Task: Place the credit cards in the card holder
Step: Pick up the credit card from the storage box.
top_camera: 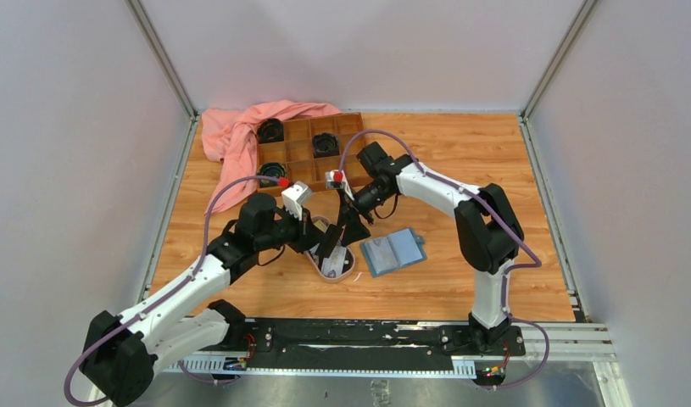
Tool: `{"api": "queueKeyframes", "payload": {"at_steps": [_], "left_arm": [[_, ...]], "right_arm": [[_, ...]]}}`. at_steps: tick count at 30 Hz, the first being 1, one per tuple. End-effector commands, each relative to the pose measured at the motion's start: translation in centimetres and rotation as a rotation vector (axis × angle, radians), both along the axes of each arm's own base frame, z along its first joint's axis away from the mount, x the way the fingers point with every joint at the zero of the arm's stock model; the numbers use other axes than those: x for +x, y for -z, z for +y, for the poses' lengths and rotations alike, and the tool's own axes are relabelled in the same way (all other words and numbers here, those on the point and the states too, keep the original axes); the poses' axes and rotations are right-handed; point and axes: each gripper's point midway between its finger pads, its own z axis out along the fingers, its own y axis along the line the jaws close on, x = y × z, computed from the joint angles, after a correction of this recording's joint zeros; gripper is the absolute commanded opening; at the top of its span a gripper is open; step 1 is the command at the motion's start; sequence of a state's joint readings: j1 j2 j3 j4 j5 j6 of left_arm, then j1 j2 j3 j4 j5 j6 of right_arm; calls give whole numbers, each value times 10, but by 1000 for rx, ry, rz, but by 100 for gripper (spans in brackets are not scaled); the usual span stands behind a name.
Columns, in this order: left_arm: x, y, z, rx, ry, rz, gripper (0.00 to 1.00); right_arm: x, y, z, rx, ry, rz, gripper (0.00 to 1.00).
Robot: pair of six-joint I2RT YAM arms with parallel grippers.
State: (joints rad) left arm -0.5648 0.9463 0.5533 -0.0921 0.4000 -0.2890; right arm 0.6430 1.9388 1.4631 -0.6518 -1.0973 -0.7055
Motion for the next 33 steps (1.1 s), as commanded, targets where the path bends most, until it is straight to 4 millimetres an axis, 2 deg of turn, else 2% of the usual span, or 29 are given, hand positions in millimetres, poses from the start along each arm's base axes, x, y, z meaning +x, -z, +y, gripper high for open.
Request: {"api": "queueKeyframes", "payload": {"at_steps": [1, 10, 14, 17, 19, 22, 25, 29, 33], "left_arm": [[-9, -16, -4, -86, 2, -11, 0], [-22, -64, -20, -367, 40, -57, 0], [-22, -93, -25, -483, 44, -116, 0], [-23, -108, -30, -562, 44, -144, 0], [-22, -113, -33, -593, 36, -149, 0], [-21, -120, -41, -619, 35, -158, 0], [-18, -126, -48, -639, 26, -162, 0], [-13, -128, -53, -660, 1, -161, 0], [-11, -132, -58, -690, -7, -160, 0]], "right_arm": [[7, -35, -15, 11, 15, -91, 75], [-10, -97, -62, 98, 91, -190, 75], [-24, -112, -76, 117, 164, -59, 75], [-32, -128, -89, 200, 200, 68, 75], [-32, -130, -96, 240, 234, 120, 77], [-32, -130, -94, 283, 287, 247, 82], [-30, -136, -91, 335, 287, 262, 86], [-32, -147, -90, 339, 269, 289, 86], [-25, -151, -87, 330, 323, 307, 83]]}}
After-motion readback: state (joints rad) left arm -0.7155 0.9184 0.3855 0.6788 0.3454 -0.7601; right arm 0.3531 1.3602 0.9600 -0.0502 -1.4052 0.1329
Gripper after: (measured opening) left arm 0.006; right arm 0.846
